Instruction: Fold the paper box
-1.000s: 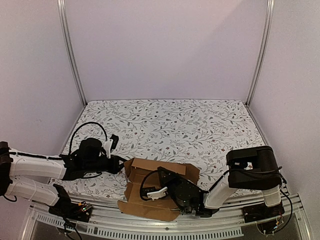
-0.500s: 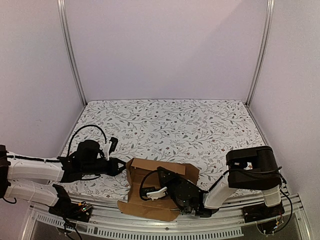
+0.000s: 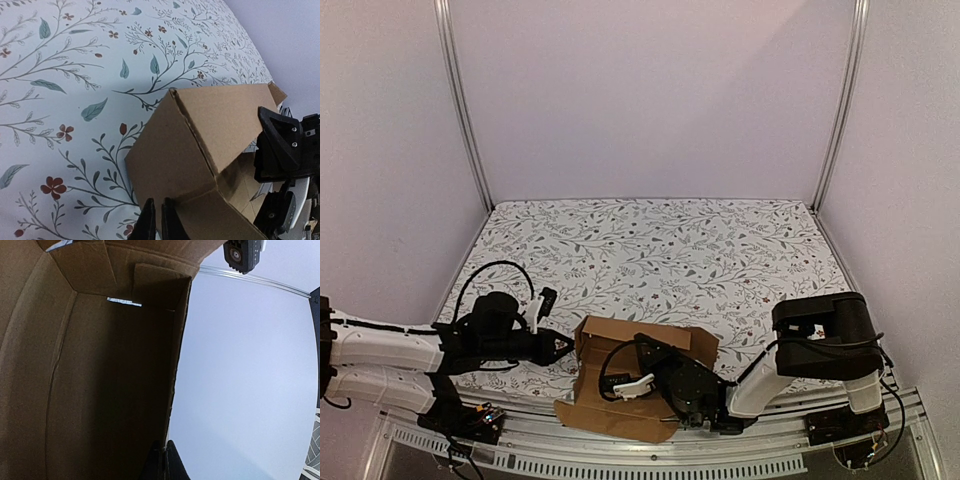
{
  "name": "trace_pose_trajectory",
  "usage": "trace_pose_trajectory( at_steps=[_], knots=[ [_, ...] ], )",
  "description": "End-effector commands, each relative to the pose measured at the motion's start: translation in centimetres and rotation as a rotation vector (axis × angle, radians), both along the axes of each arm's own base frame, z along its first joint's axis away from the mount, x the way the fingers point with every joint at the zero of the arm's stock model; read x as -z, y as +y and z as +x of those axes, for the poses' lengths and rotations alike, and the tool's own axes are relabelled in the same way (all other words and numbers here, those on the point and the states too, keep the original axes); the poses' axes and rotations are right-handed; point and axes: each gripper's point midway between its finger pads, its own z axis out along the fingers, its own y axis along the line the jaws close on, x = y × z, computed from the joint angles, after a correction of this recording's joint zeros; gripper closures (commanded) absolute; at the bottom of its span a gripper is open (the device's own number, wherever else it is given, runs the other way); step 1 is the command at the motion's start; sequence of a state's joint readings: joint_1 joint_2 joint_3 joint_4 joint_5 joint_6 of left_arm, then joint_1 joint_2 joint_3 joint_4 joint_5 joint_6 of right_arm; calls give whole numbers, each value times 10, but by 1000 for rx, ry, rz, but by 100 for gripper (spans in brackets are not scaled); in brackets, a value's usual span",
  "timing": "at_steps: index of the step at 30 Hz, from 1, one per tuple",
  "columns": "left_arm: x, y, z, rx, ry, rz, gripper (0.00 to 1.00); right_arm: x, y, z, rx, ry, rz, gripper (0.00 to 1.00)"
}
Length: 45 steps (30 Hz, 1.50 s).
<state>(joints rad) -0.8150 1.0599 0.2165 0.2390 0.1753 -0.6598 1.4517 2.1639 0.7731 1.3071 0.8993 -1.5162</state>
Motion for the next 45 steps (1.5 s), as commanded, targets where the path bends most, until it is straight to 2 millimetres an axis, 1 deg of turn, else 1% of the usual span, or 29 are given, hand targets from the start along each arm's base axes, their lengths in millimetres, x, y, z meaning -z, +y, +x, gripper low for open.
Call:
trace_pose_trajectory(
  at_steps=[1,8,21,25,30,36,45],
  knots=[
    [-2,-2,-13,40,4,-15,94,25,-1,0,-11,12,-90,100],
    [-9,-9,-18,76,-5,-29,94,24,0,0,-8,8,-92,100],
    [-4,-13,-29,108,18,-23,94,25,-1,1,-9,7,-97,100],
    [-2,-13,-28,102,11,-15,94,24,0,0,-11,6,-94,100],
    [-4,-20,-22,101,-1,-9,93,24,0,-2,-11,5,-94,100],
    [-1,-23,-16,80,-15,11,87,23,-2,-4,-8,1,-92,100],
    [-10,-25,-5,36,-55,7,73,24,-2,-8,-7,0,-91,100]
  ],
)
